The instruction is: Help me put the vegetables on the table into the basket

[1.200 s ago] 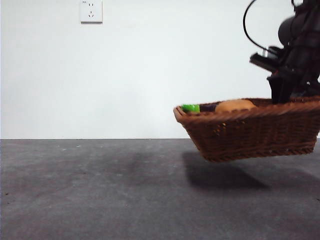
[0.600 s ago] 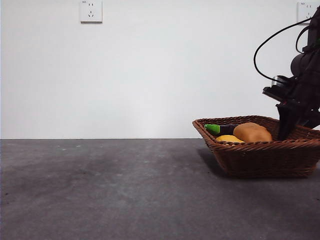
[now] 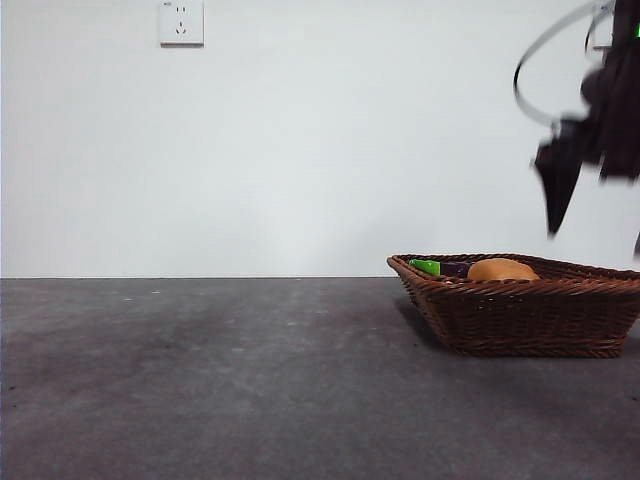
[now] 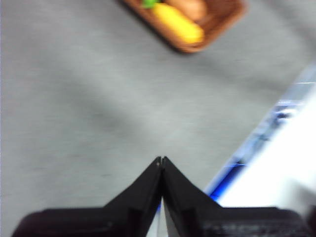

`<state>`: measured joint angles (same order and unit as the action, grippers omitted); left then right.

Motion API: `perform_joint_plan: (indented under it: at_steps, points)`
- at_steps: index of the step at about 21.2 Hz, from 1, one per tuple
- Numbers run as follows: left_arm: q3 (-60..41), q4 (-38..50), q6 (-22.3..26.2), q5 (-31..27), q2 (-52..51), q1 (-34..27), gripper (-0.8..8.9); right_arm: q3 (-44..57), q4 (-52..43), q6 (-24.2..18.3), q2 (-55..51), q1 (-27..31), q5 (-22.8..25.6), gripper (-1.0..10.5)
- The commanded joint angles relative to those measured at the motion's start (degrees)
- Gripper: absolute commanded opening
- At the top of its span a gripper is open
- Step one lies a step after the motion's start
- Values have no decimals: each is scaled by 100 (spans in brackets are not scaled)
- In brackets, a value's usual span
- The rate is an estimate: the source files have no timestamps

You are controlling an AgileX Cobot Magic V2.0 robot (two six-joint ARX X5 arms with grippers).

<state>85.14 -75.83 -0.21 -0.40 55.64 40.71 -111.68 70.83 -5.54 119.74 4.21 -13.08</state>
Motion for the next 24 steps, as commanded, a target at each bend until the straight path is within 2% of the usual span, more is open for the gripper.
perform_joint_plan:
  at_steps: [1, 3, 5, 8, 11, 13, 15, 16, 20, 22, 24]
  points:
    - [-20, 17, 308, -422, -11, 9, -8, -92, 400, 195, -984, -2, 308, 496]
    - [-20, 20, 352, -719, -13, 9, -6, -90, 815, 481, -1974, -15, 393, 189]
    - [-20, 20, 352, -909, -13, 9, -3, -76, 822, 682, -2859, -127, 391, -28]
    - [-20, 20, 365, -927, -26, 9, -3, -66, 826, 1023, -4168, -588, 476, -11]
    - [-20, 20, 393, -929, -26, 9, -3, 63, 831, 1462, -5340, -1357, 1119, -11]
    - [-20, 22, 391, -929, -24, 9, -3, 343, 831, 1639, -6039, -1790, 1189, -11]
    - [-20, 22, 385, -925, 11, 9, -3, 708, 828, 1637, -6655, -1921, 1318, -11]
    - [-20, 22, 385, -925, 50, 9, -3, 833, 828, 1582, -6896, -1919, 1609, -9]
    - [-20, 22, 385, -920, 269, 9, -3, 870, 826, 1587, -7176, -1919, 3418, 1]
    - [-20, 24, 385, -922, 376, 9, -3, 870, 826, 1587, -7169, -1919, 4017, 1]
    - [-20, 22, 385, -925, 501, 9, -3, 870, 824, 1587, -7117, -1919, 4317, 1]
